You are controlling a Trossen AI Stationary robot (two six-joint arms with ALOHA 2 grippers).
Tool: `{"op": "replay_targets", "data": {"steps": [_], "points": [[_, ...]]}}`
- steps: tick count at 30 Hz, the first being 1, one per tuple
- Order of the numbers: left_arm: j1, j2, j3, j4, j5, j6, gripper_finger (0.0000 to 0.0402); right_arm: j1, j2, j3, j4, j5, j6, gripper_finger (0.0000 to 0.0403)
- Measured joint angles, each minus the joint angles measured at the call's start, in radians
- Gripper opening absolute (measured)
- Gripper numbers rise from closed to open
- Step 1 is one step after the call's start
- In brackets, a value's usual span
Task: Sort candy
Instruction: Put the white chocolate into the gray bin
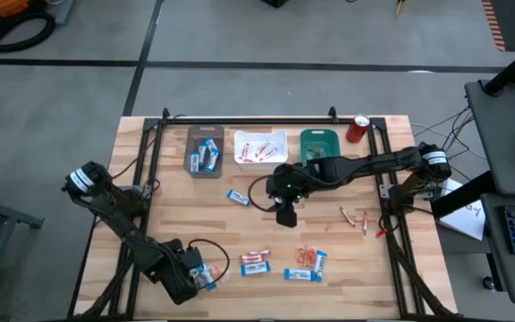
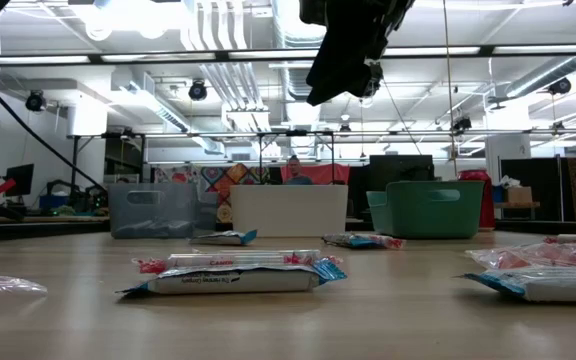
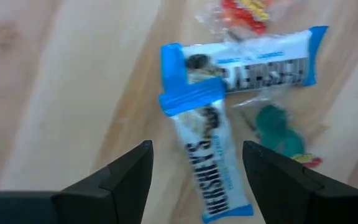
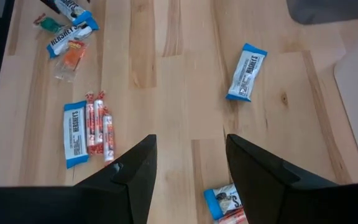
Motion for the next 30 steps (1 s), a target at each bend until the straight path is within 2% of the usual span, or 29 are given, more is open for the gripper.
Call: {"op": "replay_targets", "data": {"steps": [3,15,25,30], "points": [[-0.006,0.000,-0.025,0.063,-0.001,-0.007,0.0230,0.002,0.000,0.000,0.000,0.000,0.000,0.0185],[-0.006,-0.007,-0.091,0.130,-0.048,-0.068,0.0227,0.002,0.000,0.000,0.005,0.000,-0.001,0.0185],[-0.006,-0.004,-0.094,0.109,-0.058,-0.059,0.0135,0.002,0.000,-0.001,0.027,0.027,-0.005,0.0185],[-0.006,-0.003,-0.093,0.083,-0.059,-0.067,0.0072,0.002,0.001,-0.001,0.031,0.027,-0.015,0.0185]]}}
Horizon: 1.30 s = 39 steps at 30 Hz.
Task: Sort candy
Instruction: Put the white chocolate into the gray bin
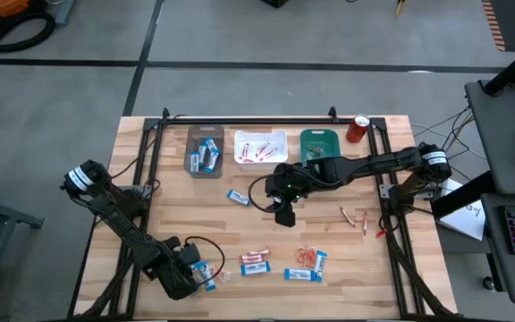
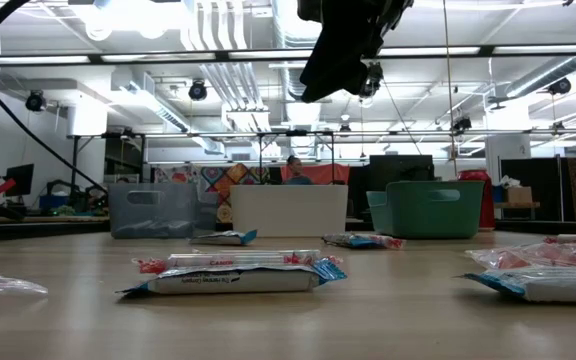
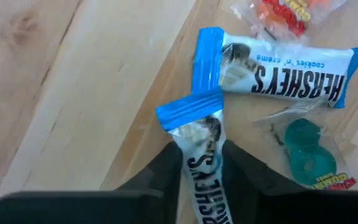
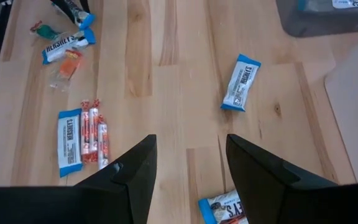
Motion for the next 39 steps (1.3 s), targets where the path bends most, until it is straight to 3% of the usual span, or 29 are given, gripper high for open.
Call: {"op": "replay_targets", "data": {"steps": [5,16,25,32,35,39], "points": [[0.002,-0.001,0.000,0.000,-0.038,0.012,0.0013,0.000,0.000,0.000,0.000,0.000,-0.007,0.0185],[0.002,-0.118,-0.006,-0.089,-0.060,0.044,0.0004,0.000,0.000,0.000,-0.001,-0.001,-0.050,0.0185],[0.062,-0.349,-0.005,-0.154,-0.307,0.105,0.0004,0.000,0.000,0.000,-0.045,-0.004,-0.066,0.0185],[0.277,-0.557,-0.003,-0.242,-0.411,0.348,0.0004,0.002,0.000,0.000,-0.143,-0.004,-0.060,0.0185],[0.432,-0.617,-0.003,-0.243,-0.403,0.517,0.0004,0.007,-0.001,0.000,-0.191,-0.005,-0.052,0.0185],[0.686,-0.666,-0.002,-0.241,-0.320,0.776,0.0004,0.025,-0.002,0.000,-0.240,-0.005,-0.035,0.0185]]}}
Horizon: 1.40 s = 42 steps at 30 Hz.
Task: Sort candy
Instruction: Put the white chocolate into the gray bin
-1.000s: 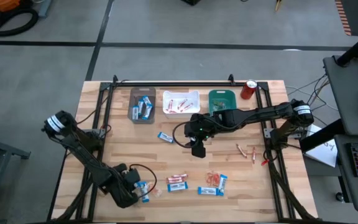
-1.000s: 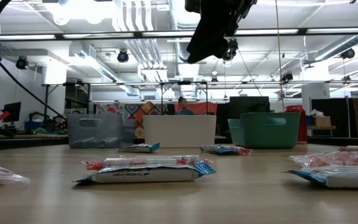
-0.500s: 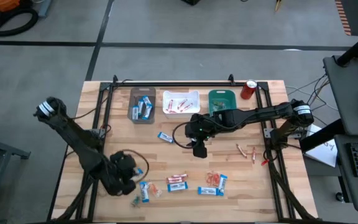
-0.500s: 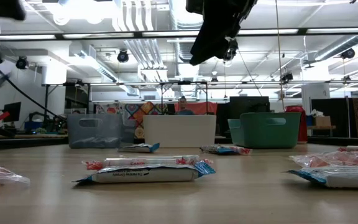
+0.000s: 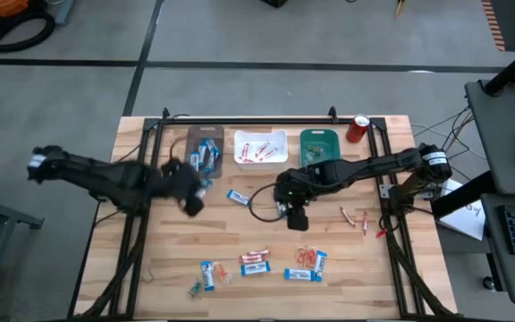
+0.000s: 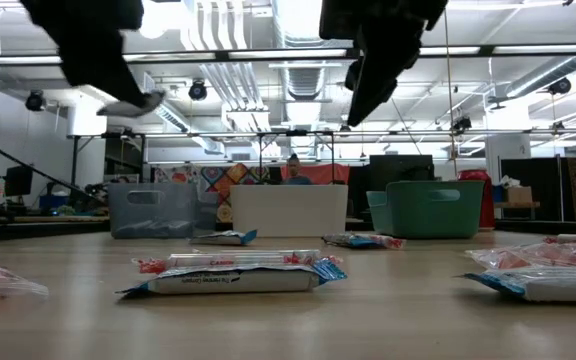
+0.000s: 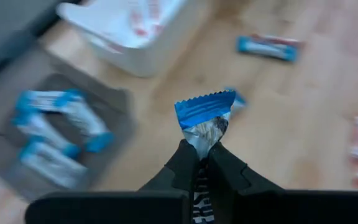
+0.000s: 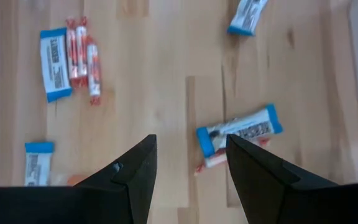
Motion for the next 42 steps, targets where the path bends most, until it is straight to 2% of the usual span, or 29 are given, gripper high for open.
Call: {"op": "replay_targets", "data": {"steps": [4,9,12,15,22,30,34,42], "points": [[0.295,-0.004,0.000,0.018,0.100,0.224,0.0004,0.023,0.000,0.000,-0.024,0.000,0.024,0.0185],[0.648,0.063,0.000,0.112,0.273,0.421,0.0004,0.054,0.000,0.000,-0.032,0.000,0.054,0.0185],[0.802,0.135,0.000,0.206,0.389,0.511,0.0004,0.071,0.000,0.000,-0.028,0.001,0.065,0.0185],[0.898,0.220,0.000,0.295,0.484,0.563,0.0004,0.083,0.000,0.000,-0.025,0.001,0.081,0.0185],[0.957,0.385,0.000,0.346,0.513,0.638,0.0004,0.104,0.000,0.000,-0.017,0.025,0.104,0.0185],[0.957,0.447,0.000,0.356,0.515,0.642,0.0011,0.106,0.000,0.000,-0.004,0.055,0.102,0.0185],[0.957,0.443,0.000,0.356,0.515,0.632,0.0036,0.106,0.000,0.000,0.003,0.056,0.100,0.0185],[0.955,0.433,0.000,0.345,0.515,0.629,0.0113,0.106,-0.001,0.000,0.003,0.056,0.134,0.0185]]}}
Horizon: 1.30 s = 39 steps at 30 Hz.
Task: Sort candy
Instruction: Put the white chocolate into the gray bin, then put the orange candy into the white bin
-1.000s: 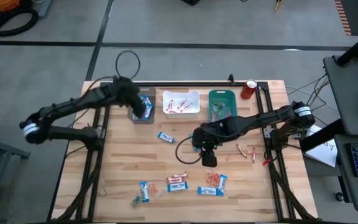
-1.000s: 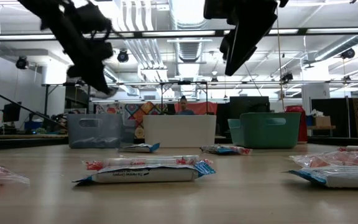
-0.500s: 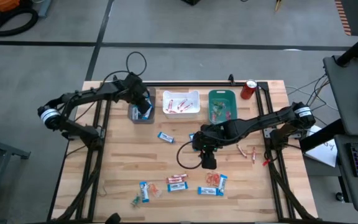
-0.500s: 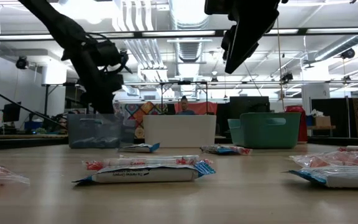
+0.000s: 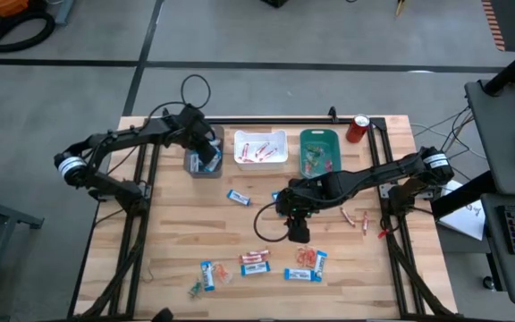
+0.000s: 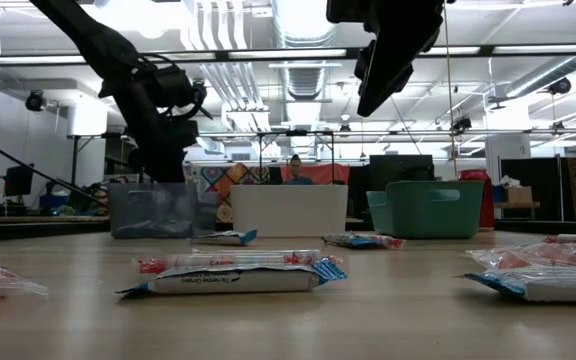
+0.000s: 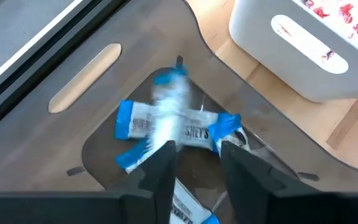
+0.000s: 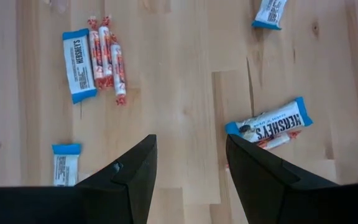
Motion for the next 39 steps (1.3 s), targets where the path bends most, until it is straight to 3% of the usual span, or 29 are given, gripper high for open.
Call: {"op": "replay_targets", "data": {"steps": [6,14,21,31,39], "points": [[-0.052,-0.103,0.000,-0.033,0.024,-0.020,0.0139,0.003,-0.002,0.000,-0.098,-0.056,0.212,0.0185],[-0.275,-0.349,-0.008,-0.015,0.022,-0.129,0.0141,0.061,-0.002,-0.022,-0.284,-0.055,0.530,0.0185],[-0.544,-0.510,-0.062,0.007,-0.147,-0.240,0.0141,0.094,-0.004,-0.120,-0.425,-0.057,0.685,0.0185],[-0.900,-0.556,-0.146,0.274,-0.346,-0.272,0.0141,0.087,-0.074,-0.373,-0.442,-0.050,0.795,0.0185],[-0.963,-0.549,-0.140,0.297,-0.429,-0.271,0.0141,0.080,-0.105,-0.566,-0.297,-0.003,0.804,0.0185]]}}
